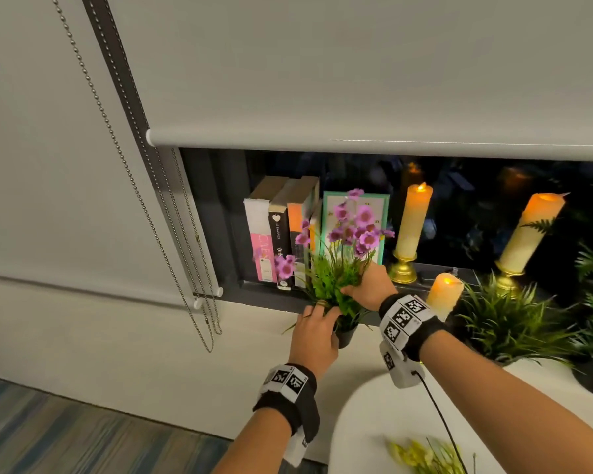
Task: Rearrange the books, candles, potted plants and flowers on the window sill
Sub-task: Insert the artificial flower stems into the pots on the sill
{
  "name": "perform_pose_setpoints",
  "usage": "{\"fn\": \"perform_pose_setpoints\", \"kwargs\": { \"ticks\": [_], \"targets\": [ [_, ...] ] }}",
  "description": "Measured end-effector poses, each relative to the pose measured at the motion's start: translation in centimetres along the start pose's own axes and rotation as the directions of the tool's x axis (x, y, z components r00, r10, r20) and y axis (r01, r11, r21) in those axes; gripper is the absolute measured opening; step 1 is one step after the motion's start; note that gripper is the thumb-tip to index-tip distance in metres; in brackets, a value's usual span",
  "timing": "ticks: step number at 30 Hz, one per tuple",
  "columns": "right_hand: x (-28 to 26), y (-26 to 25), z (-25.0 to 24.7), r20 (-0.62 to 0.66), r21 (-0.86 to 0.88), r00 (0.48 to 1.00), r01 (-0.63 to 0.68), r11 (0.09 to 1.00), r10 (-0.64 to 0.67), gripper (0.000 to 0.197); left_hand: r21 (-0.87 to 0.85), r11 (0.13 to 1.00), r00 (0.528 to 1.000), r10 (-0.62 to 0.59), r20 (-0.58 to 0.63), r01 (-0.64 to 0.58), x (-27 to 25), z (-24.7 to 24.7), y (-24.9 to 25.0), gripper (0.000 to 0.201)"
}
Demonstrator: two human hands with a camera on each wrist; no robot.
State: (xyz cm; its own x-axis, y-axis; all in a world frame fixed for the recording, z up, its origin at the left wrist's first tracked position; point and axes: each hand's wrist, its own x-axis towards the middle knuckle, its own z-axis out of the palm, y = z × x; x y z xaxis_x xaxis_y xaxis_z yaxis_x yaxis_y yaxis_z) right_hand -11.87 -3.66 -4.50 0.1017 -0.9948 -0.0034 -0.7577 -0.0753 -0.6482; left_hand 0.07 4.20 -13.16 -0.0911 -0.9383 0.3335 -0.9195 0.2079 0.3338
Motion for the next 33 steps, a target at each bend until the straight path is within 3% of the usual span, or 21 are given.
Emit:
{"fn": "perform_pose_setpoints", "kwargs": {
  "ticks": [5,9,16,20,26,30,33],
  "targets": [
    [0.6,1.6,1.4,-0.06,0.03,0.998,-0.009,1.0,0.011,0.041,-0.011,1.0,1.0,0.001,-0.025,-0.001,0.4,0.0,0.0,0.039],
    [0.6,1.4,1.3,-0.038,-0.013,0.999,0.009,1.0,-0.01,0.042,-0.028,0.999,0.998,-0.02,-0.058,0.019,0.8,0.3,0.2,0.03],
    [0.9,0.3,2.3,0.001,-0.077,0.999,-0.036,0.996,0.036,0.036,-0.033,0.998,0.998,-0.047,-0.048,0.045,1.6,1.0,0.3,0.031],
    [0.7,-0.4,2.6,0.008,-0.09,0.999,-0.036,0.995,0.037,0.02,-0.038,0.999,0.998,-0.031,-0.048,0.029,1.8,0.8,0.4,0.034],
    [0.4,1.7,2.2,-0.025,0.046,0.999,-0.025,0.999,0.026,0.045,-0.023,1.0,0.999,-0.016,-0.037,0.015,1.4,0.6,-0.3,0.028],
    [-1.4,3.0,1.5,-0.012,0.103,1.0,0.029,0.994,-0.028,0.041,-0.049,0.997,0.996,0.047,-0.082,-0.051,0.4,0.3,-0.5,0.031],
    [-2.7,3.6,1.2,0.01,0.118,0.993,0.116,0.986,-0.118,0.039,-0.133,0.991,0.989,0.013,-0.147,-0.032,-0.2,-0.8,-0.6,0.033]
  ]
}}
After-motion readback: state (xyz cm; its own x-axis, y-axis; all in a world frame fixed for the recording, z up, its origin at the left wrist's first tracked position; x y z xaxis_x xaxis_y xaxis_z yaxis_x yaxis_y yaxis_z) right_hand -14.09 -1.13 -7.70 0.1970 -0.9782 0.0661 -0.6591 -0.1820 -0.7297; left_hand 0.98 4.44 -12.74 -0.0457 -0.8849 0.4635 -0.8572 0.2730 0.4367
